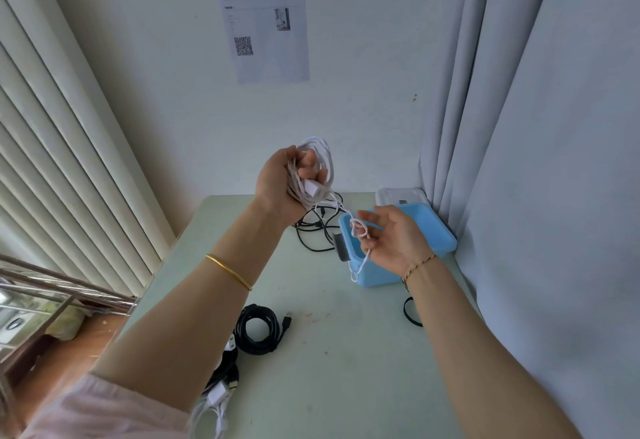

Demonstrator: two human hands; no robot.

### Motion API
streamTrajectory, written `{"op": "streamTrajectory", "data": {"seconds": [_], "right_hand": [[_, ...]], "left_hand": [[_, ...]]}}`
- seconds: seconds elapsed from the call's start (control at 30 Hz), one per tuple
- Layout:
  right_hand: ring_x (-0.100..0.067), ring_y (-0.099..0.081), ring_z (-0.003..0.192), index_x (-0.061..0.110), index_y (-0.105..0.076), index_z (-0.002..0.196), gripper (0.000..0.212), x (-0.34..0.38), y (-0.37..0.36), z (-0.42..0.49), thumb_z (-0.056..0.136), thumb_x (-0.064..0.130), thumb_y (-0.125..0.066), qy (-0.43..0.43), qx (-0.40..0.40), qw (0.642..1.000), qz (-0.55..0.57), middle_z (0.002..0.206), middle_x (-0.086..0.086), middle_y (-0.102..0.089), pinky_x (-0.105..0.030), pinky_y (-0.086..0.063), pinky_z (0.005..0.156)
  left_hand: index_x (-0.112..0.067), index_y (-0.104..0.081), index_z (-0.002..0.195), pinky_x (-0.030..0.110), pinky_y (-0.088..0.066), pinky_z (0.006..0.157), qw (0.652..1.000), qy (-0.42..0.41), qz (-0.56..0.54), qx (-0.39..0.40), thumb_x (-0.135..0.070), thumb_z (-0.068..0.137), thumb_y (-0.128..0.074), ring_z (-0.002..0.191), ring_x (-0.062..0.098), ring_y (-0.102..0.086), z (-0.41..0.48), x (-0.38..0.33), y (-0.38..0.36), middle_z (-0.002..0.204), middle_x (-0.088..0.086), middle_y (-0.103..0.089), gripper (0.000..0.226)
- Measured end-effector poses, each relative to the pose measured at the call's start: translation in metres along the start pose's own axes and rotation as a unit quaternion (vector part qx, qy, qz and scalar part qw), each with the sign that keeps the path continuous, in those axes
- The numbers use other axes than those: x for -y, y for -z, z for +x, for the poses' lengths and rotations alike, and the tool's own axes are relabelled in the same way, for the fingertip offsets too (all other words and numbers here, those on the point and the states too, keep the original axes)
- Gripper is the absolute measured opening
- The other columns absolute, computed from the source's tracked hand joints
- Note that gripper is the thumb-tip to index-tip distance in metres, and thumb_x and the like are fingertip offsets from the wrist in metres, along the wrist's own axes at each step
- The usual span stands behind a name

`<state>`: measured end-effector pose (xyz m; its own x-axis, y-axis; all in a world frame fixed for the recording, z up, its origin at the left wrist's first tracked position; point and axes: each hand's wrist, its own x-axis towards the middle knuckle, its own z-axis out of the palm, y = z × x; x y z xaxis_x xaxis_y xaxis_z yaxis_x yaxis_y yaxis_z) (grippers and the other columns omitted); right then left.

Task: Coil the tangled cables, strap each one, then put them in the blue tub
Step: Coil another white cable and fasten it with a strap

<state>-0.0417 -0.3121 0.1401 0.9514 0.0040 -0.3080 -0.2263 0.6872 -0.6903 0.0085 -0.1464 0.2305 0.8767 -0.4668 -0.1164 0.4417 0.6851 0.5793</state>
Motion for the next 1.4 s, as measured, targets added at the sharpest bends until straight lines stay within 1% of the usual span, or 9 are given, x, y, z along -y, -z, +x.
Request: {"op": "streamTrajectory", "data": {"seconds": [0.17,0.37,0.63,0.8,0.9,0.97,1.1,1.2,1.4], "right_hand": [[-0.01,-0.039,0.061,0.002,-0.059,0.079,0.024,-0.006,0.01,0.005,0.084,-0.01,-0.039,0.053,-0.083,0.991,-0.088,0.077,-0.007,-0.053,-0.016,-0.023,0.039],[-0.008,-0.024,0.052,0.01,-0.066,0.074,0.011,-0.012,0.009,-0.006,0.083,0.016,-0.068,0.081,-0.053,0.951,-0.295,0.068,0.0,-0.057,-0.017,-0.018,0.04],[-0.006,-0.037,0.046,0.009,-0.061,0.071,0.027,0.003,-0.017,-0.039,0.095,0.018,-0.052,0.12,0.119,0.883,-0.438,0.055,0.002,-0.045,-0.017,-0.03,0.049],[-0.014,-0.041,0.047,0.012,-0.055,0.065,0.033,0.009,-0.036,-0.044,0.097,0.021,-0.051,0.153,0.166,0.86,-0.457,0.05,0.004,-0.037,-0.033,-0.045,0.06],[-0.014,-0.032,0.044,0.012,-0.053,0.061,0.023,0.017,-0.044,-0.044,0.083,0.016,-0.063,0.202,0.151,0.86,-0.444,0.044,0.004,-0.034,-0.027,-0.049,0.055],[-0.011,-0.031,0.043,0.009,-0.055,0.063,0.013,0.025,-0.045,-0.039,0.073,0.014,-0.062,0.237,0.119,0.871,-0.414,0.043,0.006,-0.035,-0.026,-0.047,0.053],[-0.006,-0.045,0.05,0.01,-0.063,0.071,0.005,0.039,-0.053,-0.032,0.076,0.008,-0.062,0.299,0.108,0.853,-0.413,0.054,0.007,-0.053,-0.022,-0.041,0.056],[-0.008,-0.055,0.066,0.017,-0.066,0.077,0.019,0.045,-0.064,-0.021,0.082,-0.001,-0.062,0.355,0.102,0.834,-0.411,0.07,0.002,-0.062,-0.022,-0.049,0.062],[-0.009,-0.044,0.057,0.013,-0.057,0.059,0.029,0.003,-0.032,0.031,0.082,0.031,-0.054,0.318,-0.103,0.77,-0.543,0.059,-0.006,-0.053,-0.027,-0.035,0.058]], "left_hand": [[-0.01,-0.046,0.073,0.017,-0.052,0.057,1.0,-0.02,-0.02,-0.001,-0.021,0.099,-0.03,0.035,0.009,-0.042,0.003,-0.009,0.002,0.053,0.0,-0.057,0.033],[-0.008,-0.048,0.081,0.02,-0.052,0.054,0.994,-0.106,-0.014,-0.02,-0.02,0.101,-0.031,0.034,0.008,-0.041,0.005,-0.023,-0.002,0.061,0.001,-0.065,0.03],[-0.002,-0.049,0.098,0.036,-0.055,0.073,0.964,-0.218,0.078,-0.128,-0.021,0.103,-0.033,0.072,0.024,-0.07,0.018,-0.035,0.026,0.096,0.019,-0.067,0.025],[-0.003,-0.05,0.099,0.032,-0.057,0.058,0.871,-0.243,0.412,-0.108,-0.014,0.102,-0.038,0.072,0.022,-0.071,0.014,-0.008,0.04,0.103,0.017,-0.064,0.016],[-0.004,-0.052,0.076,0.032,-0.051,0.045,0.765,-0.218,0.603,-0.057,-0.012,0.1,-0.042,0.057,0.028,-0.068,0.005,0.003,0.036,0.079,0.016,-0.069,0.028],[-0.009,-0.048,0.063,0.038,-0.048,0.048,0.74,-0.157,0.654,0.015,-0.015,0.1,-0.041,0.053,0.035,-0.063,-0.004,0.006,0.03,0.064,0.015,-0.068,0.039],[-0.005,-0.053,0.082,0.026,-0.045,0.045,0.74,-0.028,0.663,0.109,-0.041,0.097,-0.041,0.04,0.023,-0.054,-0.026,0.0,0.005,0.065,0.016,-0.067,0.041],[-0.007,-0.053,0.082,0.023,-0.044,0.047,0.73,-0.021,0.673,0.116,-0.028,0.092,-0.059,0.038,0.019,-0.05,-0.034,-0.006,-0.007,0.057,0.011,-0.062,0.024],[-0.004,-0.05,0.066,0.02,-0.043,0.043,0.844,-0.087,0.528,0.041,-0.014,0.096,-0.048,0.034,0.017,-0.043,-0.04,-0.03,-0.007,0.045,0.006,-0.05,0.032]]}}
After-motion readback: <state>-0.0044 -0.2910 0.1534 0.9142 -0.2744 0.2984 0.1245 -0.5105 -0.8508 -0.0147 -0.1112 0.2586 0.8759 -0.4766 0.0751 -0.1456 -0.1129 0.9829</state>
